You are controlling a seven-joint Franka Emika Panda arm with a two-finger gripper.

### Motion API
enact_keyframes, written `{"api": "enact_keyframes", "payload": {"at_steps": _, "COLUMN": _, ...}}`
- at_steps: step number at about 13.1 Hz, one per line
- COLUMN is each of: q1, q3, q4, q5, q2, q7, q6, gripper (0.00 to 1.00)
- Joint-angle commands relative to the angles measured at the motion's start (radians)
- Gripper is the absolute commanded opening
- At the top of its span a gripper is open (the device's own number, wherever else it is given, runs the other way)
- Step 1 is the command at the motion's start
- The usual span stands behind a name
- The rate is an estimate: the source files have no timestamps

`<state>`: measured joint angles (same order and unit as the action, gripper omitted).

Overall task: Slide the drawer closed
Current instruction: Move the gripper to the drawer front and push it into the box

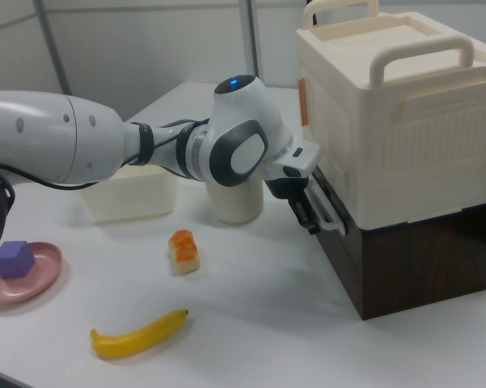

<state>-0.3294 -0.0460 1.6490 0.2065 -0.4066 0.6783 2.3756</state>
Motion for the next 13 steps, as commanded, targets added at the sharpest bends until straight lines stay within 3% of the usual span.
{"api": "enact_keyframes", "payload": {"at_steps": 1, "q1": -0.002, "q3": -0.009, "q4": -0.02, "q5": 0.033, "q2": -0.015, "q7": -0.032, "q6": 0.048, "gripper": 0.0}}
{"api": "enact_keyframes", "payload": {"at_steps": 3, "q1": -0.002, "q3": -0.008, "q4": -0.017, "q5": 0.033, "q2": -0.005, "q7": -0.103, "q6": 0.047, "gripper": 0.0}}
{"api": "enact_keyframes", "payload": {"at_steps": 5, "q1": 0.004, "q3": 0.004, "q4": 0.014, "q5": 0.018, "q2": 0.034, "q7": -0.3, "q6": 0.019, "gripper": 0.0}}
{"api": "enact_keyframes", "payload": {"at_steps": 10, "q1": 0.072, "q3": 0.08, "q4": 0.032, "q5": 0.013, "q2": 0.138, "q7": -0.402, "q6": -0.188, "gripper": 0.0}}
{"api": "enact_keyframes", "payload": {"at_steps": 13, "q1": 0.174, "q3": 0.089, "q4": 0.06, "q5": -0.038, "q2": 0.221, "q7": -0.459, "q6": -0.286, "gripper": 0.0}}
